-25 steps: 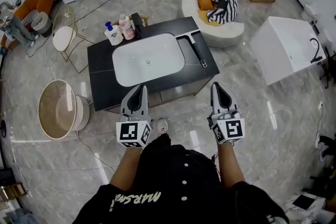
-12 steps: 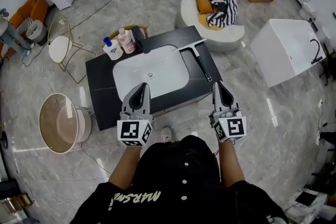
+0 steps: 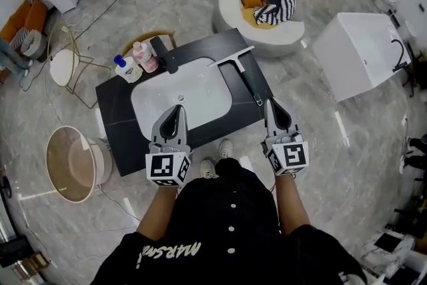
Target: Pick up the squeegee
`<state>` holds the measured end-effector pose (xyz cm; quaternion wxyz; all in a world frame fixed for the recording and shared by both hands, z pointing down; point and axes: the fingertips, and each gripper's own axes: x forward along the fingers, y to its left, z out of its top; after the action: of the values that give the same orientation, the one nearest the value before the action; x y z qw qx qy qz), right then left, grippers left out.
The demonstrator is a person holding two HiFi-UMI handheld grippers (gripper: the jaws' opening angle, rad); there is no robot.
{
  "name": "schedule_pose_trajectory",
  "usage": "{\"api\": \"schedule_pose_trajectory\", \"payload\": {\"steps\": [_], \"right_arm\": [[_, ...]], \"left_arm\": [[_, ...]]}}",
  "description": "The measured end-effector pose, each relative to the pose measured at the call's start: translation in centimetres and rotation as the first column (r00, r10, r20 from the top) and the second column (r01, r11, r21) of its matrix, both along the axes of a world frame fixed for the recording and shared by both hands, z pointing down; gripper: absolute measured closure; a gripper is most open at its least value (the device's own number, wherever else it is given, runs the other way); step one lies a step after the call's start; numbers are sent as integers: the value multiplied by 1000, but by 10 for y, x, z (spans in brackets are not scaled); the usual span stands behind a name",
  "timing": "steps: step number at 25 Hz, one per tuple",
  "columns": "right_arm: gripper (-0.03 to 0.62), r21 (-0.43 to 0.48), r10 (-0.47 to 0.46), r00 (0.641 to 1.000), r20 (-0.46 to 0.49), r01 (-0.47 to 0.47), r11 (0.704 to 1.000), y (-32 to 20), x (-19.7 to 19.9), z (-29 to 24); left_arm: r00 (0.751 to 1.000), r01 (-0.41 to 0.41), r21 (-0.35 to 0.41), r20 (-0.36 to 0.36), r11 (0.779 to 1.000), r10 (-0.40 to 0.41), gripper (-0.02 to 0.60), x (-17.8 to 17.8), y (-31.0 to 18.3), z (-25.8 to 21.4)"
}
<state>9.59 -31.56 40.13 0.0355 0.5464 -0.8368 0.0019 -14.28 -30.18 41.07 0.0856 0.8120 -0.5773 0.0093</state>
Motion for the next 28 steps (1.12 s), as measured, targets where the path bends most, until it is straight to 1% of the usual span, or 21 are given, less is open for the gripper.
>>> {"api": "schedule_pose_trajectory", "payload": {"steps": [6,13,18,22,23,25,28], "right_arm": [[599,-52,-29,999,-21,28,998,-42,6,19],[597,-143,-73,996,-53,65,988,-87,9,54],[595,-221,-115,991,-72,97,971,-115,9,98],[595,-290,-168,981,-102,132,948,-134,4,142],[589,-308,-175,978,-110,134,942,-140,3,153],[534,-349,-185,974,-130,129,928,-149,2,175],[492,-420,-200,966,-164,115,900,-160,2,213]], "left_arm": [[1000,9,-21,0,1000,-9,563,14,-30,5],[1000,23,-94,-2,995,-23,563,24,-55,32],[1000,29,-148,-5,989,-30,563,31,-69,56],[1000,28,-181,-9,983,-30,563,35,-78,80],[999,30,-189,-11,982,-33,563,36,-81,86],[999,38,-204,-12,978,-42,563,38,-86,95],[998,50,-233,-12,971,-54,563,40,-92,113]]}}
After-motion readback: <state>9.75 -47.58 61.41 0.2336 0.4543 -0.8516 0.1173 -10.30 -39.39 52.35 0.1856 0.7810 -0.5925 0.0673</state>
